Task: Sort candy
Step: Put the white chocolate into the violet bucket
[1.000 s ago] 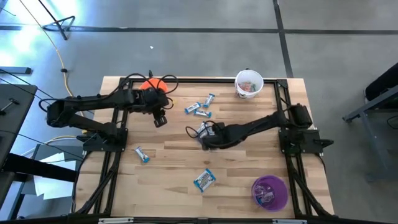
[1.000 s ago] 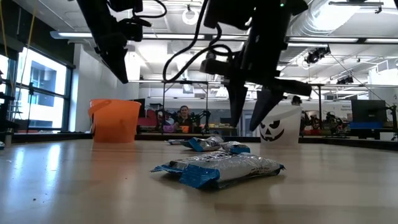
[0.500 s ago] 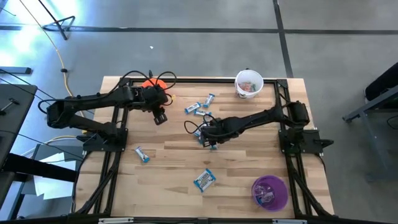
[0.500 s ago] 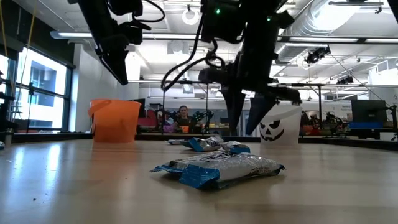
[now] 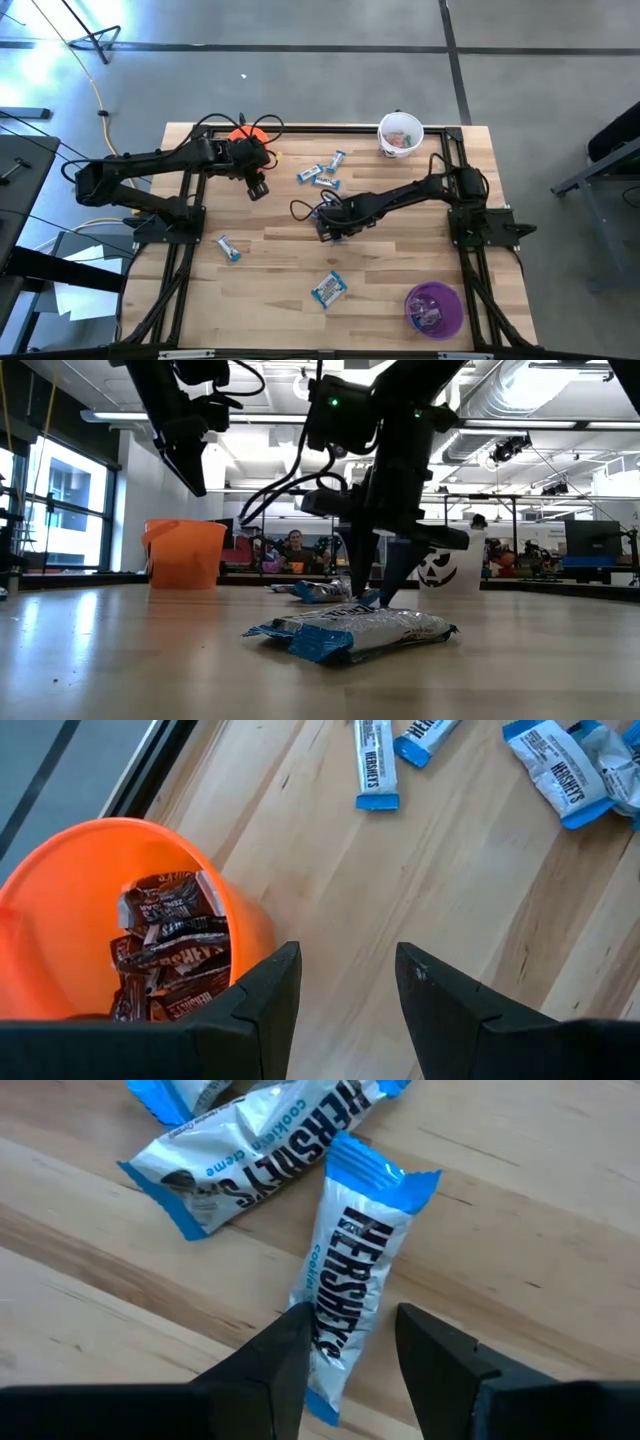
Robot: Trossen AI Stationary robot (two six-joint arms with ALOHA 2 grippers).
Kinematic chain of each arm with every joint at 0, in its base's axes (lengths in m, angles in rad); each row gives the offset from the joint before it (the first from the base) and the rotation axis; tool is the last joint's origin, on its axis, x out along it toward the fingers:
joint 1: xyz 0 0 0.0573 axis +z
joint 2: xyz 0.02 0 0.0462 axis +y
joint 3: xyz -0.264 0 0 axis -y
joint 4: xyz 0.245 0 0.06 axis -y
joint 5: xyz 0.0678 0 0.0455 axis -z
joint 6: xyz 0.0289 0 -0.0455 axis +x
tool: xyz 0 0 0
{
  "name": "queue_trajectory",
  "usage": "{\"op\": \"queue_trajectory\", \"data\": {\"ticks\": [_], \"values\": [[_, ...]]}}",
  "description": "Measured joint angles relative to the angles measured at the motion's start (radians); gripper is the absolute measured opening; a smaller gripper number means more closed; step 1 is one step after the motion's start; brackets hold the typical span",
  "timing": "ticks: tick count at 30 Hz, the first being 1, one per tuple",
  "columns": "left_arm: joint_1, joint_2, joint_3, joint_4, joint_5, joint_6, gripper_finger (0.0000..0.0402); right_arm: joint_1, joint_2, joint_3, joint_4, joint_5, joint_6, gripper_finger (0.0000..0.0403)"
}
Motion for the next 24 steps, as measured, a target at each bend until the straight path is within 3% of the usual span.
{"op": "queue_trajectory", "data": {"ticks": [4,10,18,24], "values": [[0.0,0.0,0.0,0.0,0.0,0.0,0.0152,-0.002,0.001,0.0,-0.012,0.009,0.001,0.0115],[0.0,0.0,0.0,-0.001,0.0,0.0,0.0152,-0.002,0.002,0.0,-0.025,0.011,-0.012,0.0017],[0.0,0.0,0.0,-0.004,0.0,0.0,0.0152,0.016,-0.009,0.031,-0.05,-0.018,-0.007,0.0004],[0.0,0.0,0.0,-0.005,0.002,0.001,0.0152,0.06,-0.013,0.18,-0.218,0.002,-0.024,0.0002]]}}
